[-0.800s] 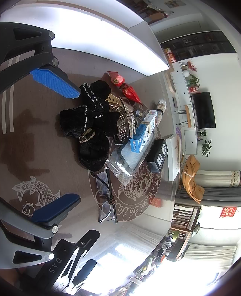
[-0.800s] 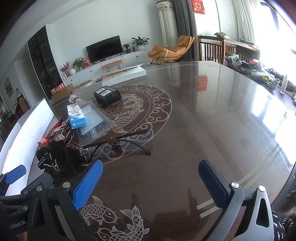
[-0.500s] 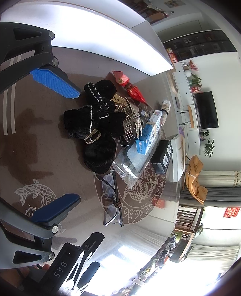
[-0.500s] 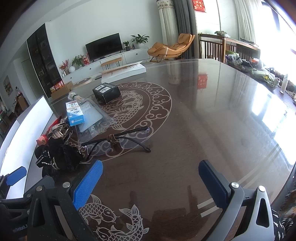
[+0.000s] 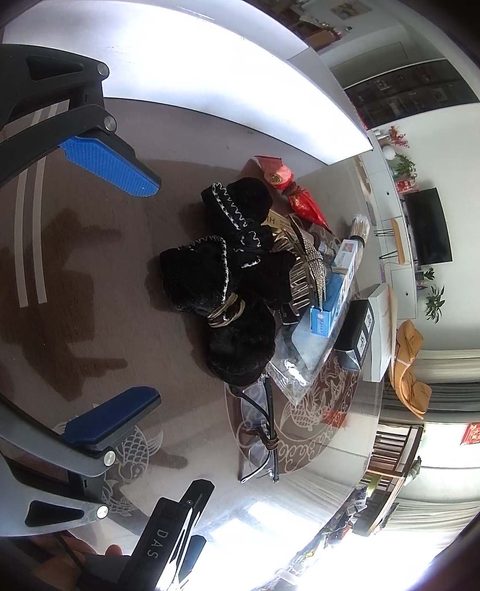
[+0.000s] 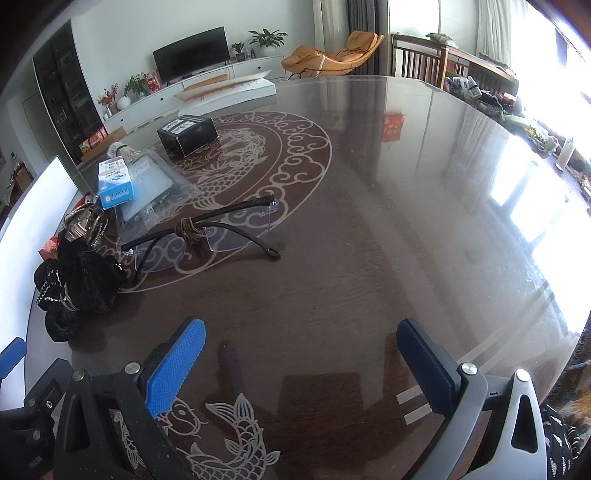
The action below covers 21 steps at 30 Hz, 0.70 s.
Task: Organize objects
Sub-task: 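Move the left gripper toward the pile of black fuzzy items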
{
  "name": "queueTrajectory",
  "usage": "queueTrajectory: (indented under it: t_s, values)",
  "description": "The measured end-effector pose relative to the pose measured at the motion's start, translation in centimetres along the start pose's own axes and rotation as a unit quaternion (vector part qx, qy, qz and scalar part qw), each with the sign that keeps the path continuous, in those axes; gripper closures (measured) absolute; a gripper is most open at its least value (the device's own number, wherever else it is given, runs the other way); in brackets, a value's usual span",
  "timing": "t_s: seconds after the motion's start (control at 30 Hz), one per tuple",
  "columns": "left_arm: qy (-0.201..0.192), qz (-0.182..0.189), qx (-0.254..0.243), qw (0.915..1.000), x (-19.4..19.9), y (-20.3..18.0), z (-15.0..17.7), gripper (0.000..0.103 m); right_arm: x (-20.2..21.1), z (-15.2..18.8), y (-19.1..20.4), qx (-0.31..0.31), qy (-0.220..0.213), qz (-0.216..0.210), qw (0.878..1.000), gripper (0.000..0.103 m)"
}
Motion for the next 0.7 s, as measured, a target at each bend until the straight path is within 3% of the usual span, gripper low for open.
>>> queueTrajectory:
  t_s: [0.3,0.7]
  values:
    - [0.005,0.003,-0.006,1.0000,-0.40,-0.25,-0.13,0.000,-0.89,0.21,0.62,0.024,0.015,0.032,0.999,0.000]
    - [0.009,0.009,-0.008,0.9999,-0.59,-0.68,-0.26,0.000,-0.92,0.12,0.64,0.024,0.014,0.032,0.999,0.000]
Point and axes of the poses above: each gripper's, at about its wrist camera, not at the fingertips, and x roughly against the way its jaws point, y to its left, z to its underside, the point moved 6 cm from there along -x, roughly the way its jaws point, and after that the axes turned 7 degrees about y, right-handed, at the moved point
